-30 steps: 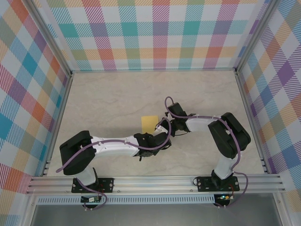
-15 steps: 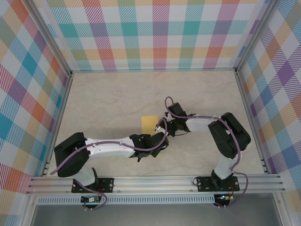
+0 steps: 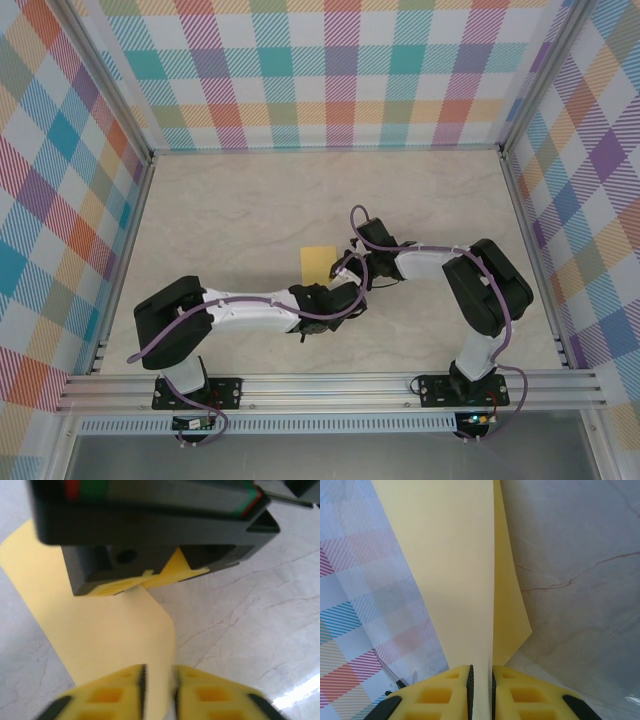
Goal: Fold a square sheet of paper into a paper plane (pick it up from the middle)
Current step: Third fold the triangle at the center of the table.
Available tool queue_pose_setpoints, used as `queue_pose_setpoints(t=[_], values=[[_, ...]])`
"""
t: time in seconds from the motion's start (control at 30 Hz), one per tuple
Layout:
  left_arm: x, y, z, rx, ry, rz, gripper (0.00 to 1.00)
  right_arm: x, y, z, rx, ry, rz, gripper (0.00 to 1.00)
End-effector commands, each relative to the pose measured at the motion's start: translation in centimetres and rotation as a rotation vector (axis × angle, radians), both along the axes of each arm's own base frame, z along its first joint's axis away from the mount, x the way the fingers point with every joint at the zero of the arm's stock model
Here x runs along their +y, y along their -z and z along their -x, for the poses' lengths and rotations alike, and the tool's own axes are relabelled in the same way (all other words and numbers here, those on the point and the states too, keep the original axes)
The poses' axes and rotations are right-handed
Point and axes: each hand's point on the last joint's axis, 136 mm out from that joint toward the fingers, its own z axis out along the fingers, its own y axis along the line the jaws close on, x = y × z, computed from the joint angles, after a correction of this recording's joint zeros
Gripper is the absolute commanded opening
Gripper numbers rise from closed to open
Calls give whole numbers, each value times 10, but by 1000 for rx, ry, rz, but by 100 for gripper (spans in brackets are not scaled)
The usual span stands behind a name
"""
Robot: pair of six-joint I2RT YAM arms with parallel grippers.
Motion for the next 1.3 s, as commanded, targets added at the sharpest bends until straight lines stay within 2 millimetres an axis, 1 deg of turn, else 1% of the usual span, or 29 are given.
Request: queue_pose_setpoints(t=[0.0, 0.07, 0.2, 0.33, 0.5, 0.53, 0.57, 0.67, 0.87, 0.93, 1.13, 1.27], values=[[3, -15, -3, -58, -19, -2, 9, 1, -13, -3, -24, -10, -21, 18], [6, -16, -3, -60, -21, -3, 1, 0, -12, -4, -24, -7, -20, 18], [9, -19, 0, -45, -18, 10, 0, -1, -13, -4, -26, -5, -17, 20], [8, -22, 2, 33, -18, 101, 0, -9, -18, -4, -45, 5, 10, 25], [6, -27, 5, 221, -11, 307, 0, -37, -22, -6, -68, 62, 117, 36], [6, -26, 6, 257, -12, 332, 0, -42, -23, -6, -72, 74, 129, 37], [2, -30, 4, 285, -1, 387, 0, -47, -23, -7, -77, 88, 142, 37], [5, -26, 0, 362, -17, 448, 0, -54, -27, -8, -88, 102, 156, 38], [17, -19, -10, 473, -66, 548, 0, -48, -31, -8, -93, 82, 126, 36], [21, -15, -12, 497, -82, 566, 0, -43, -32, -10, -93, 72, 108, 34], [35, -6, -16, 552, -124, 613, 0, -28, -34, -17, -90, 30, 58, 24], [40, -4, -18, 567, -136, 626, 0, -18, -34, -26, -83, 7, 42, 21]])
